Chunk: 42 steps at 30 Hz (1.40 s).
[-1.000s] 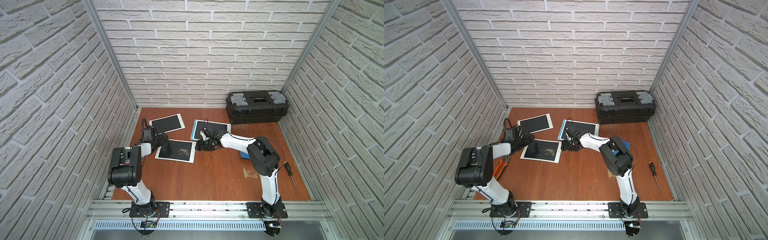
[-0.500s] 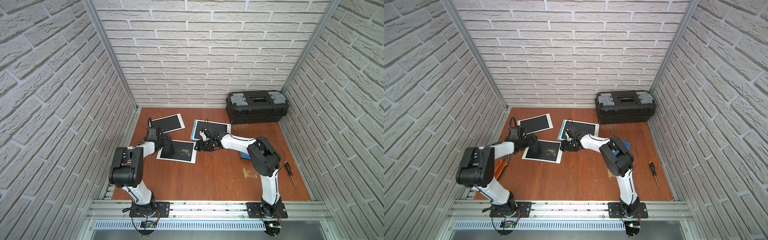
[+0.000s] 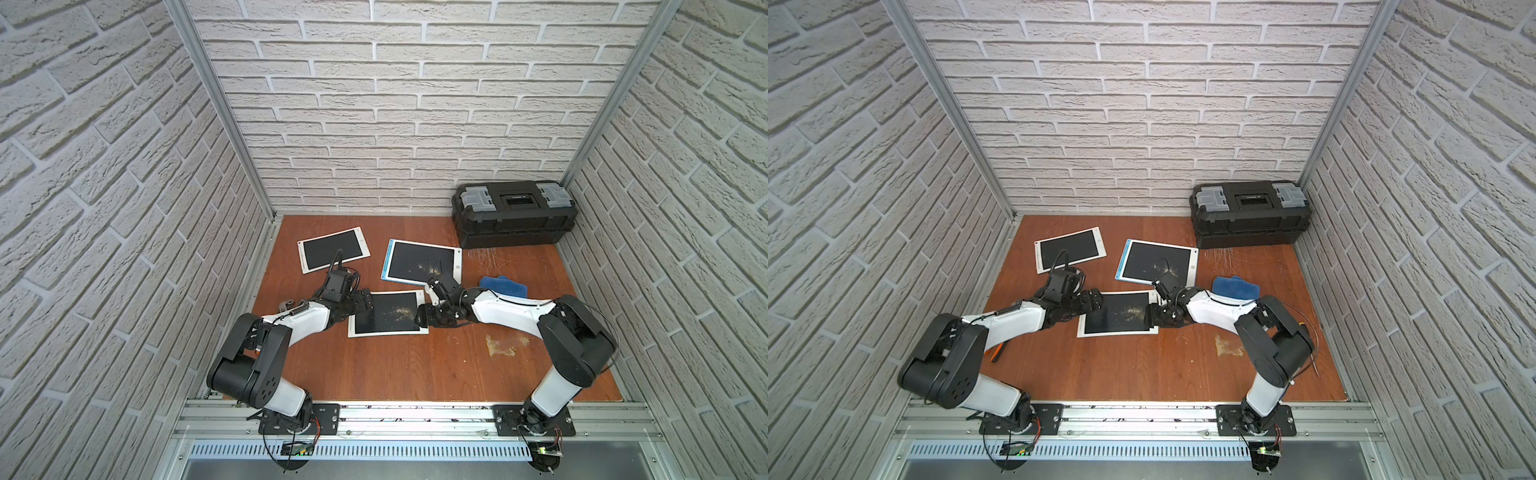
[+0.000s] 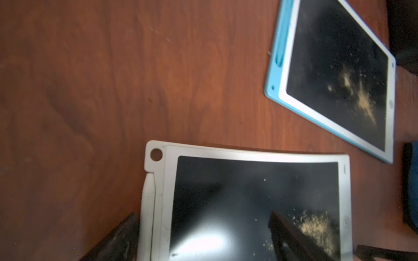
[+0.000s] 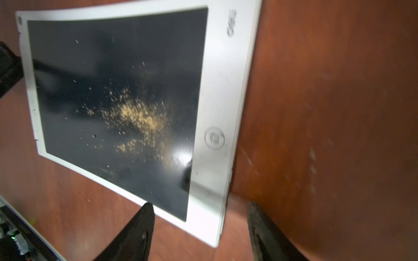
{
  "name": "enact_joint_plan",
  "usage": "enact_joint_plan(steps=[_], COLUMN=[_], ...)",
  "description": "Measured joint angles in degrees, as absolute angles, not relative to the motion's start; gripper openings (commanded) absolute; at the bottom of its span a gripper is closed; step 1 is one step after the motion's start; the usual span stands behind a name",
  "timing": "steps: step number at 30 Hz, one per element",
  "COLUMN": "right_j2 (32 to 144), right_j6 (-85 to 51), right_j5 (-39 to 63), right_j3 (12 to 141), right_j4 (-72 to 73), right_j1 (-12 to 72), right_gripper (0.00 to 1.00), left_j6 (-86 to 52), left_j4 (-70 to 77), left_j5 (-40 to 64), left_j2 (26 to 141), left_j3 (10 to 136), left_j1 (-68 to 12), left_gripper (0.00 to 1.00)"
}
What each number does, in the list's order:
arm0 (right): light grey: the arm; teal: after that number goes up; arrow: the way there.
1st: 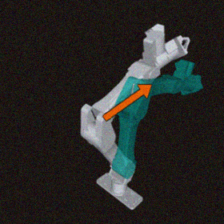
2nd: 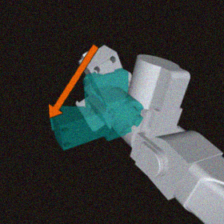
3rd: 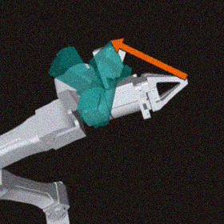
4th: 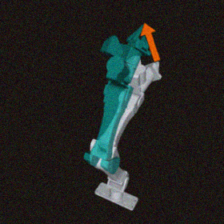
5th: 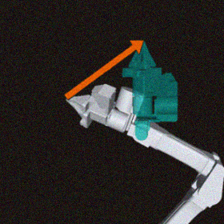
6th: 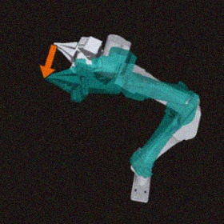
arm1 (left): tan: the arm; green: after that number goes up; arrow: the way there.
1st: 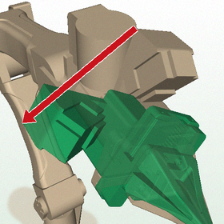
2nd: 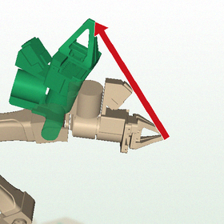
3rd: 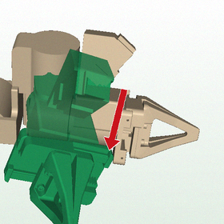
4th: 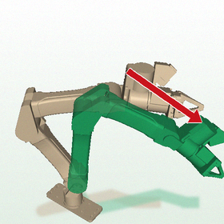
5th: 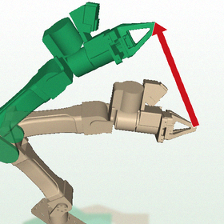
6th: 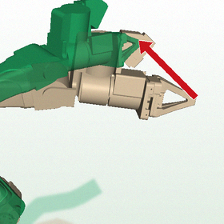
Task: Wipe the drawing tablet
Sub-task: Move the drawing tablet to the center of the board.
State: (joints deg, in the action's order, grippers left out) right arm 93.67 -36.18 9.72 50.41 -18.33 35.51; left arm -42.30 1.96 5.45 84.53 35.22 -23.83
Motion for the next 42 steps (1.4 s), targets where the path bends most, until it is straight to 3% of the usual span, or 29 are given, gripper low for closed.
enact_joint_plan(steps=[7,11,19,34,42], right_j2=[77.6,75.1,78.0,92.0,91.6], right_j6=[-36.2,-35.8,-33.7,-32.1,-33.6], right_j5=[6.3,4.3,3.7,17.3,22.0], right_j3=[38.8,36.7,37.8,46.8,43.7], right_j4=[-22.2,-23.2,-22.5,-14.2,-7.7], right_j1=[35.2,34.6,31.2,25.6,25.8], right_gripper=[0.71,0.72,0.81,0.76,0.76], left_j6=[-45.2,-46.0,-46.2,-46.3,-46.1], left_j4=[3.5,3.6,4.7,9.1,14.7], left_j5=[4.1,3.0,2.5,5.5,9.6], left_j2=[81.7,81.5,81.1,73.0,76.4], left_j3=[32.1,31.9,30.9,22.2,22.1], left_j1=[-31.2,-32.6,-32.8,-32.4,-30.8], left_gripper=[0.92,0.93,0.93,0.94,0.93])
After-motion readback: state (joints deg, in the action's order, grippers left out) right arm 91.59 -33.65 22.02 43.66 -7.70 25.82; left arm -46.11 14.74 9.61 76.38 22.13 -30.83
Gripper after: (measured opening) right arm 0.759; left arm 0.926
